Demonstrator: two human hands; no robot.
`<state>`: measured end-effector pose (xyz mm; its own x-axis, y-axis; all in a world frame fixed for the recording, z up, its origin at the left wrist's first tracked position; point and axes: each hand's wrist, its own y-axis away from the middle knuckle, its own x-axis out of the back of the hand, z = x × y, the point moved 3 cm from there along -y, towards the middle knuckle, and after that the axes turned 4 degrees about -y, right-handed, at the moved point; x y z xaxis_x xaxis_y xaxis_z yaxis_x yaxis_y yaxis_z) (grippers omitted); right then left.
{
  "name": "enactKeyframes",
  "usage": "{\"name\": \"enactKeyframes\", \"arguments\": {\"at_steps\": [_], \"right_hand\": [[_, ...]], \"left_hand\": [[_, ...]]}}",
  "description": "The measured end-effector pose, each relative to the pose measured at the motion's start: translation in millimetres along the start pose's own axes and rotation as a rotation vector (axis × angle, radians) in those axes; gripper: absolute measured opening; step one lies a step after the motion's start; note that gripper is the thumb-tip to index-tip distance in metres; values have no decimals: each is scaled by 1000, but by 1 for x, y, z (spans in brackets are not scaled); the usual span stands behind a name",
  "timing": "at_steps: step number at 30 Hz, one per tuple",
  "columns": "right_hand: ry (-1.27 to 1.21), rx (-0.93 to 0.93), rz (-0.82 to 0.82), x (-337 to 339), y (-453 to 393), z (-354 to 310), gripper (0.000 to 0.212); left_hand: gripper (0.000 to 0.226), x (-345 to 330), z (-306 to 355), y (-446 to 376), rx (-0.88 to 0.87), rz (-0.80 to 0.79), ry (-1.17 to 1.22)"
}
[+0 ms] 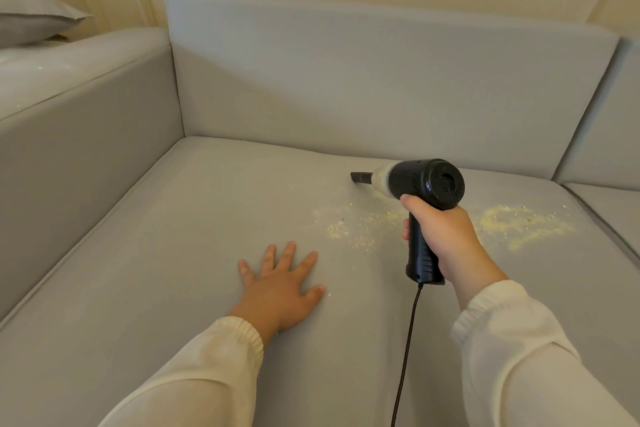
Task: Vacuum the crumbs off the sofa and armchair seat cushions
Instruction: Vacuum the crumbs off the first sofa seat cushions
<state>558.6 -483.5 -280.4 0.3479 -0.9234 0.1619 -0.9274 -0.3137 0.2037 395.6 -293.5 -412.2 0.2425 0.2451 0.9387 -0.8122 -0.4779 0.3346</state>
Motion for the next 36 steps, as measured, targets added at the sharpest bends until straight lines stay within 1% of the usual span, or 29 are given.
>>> {"name": "enactKeyframes", "arguments": {"at_steps": [5, 7, 9, 13, 15, 19, 26, 33, 36], "right_hand": [[93, -40, -79, 12, 26, 2, 23], [85, -54, -78, 18, 36, 4, 25], [65, -44, -49, 21, 46, 7, 26], [48, 9, 73, 28, 59, 6, 28], [41, 8, 83, 32, 63, 4, 27], [61, -40, 20, 31, 70, 9, 22], [80, -36, -34, 19, 74, 6, 19], [196, 13, -187, 5, 88, 0, 25], [216, 32, -182, 12, 99, 4, 22]], "left_hand": [[70, -1, -1, 0, 1, -4, 1], [70, -1, 0, 0, 1, 2, 5], [71, -1, 0, -1, 2, 9, -2], [72, -2, 1, 0, 3, 0, -18], [73, -2, 1, 0, 3, 1, -27], [73, -2, -1, 2, -2, -5, -25], [72, 0, 0, 1, 4, -24, -18], [73, 1, 1, 6, 1, -18, -24], [73, 0, 6, 13, -2, -21, -20]]}}
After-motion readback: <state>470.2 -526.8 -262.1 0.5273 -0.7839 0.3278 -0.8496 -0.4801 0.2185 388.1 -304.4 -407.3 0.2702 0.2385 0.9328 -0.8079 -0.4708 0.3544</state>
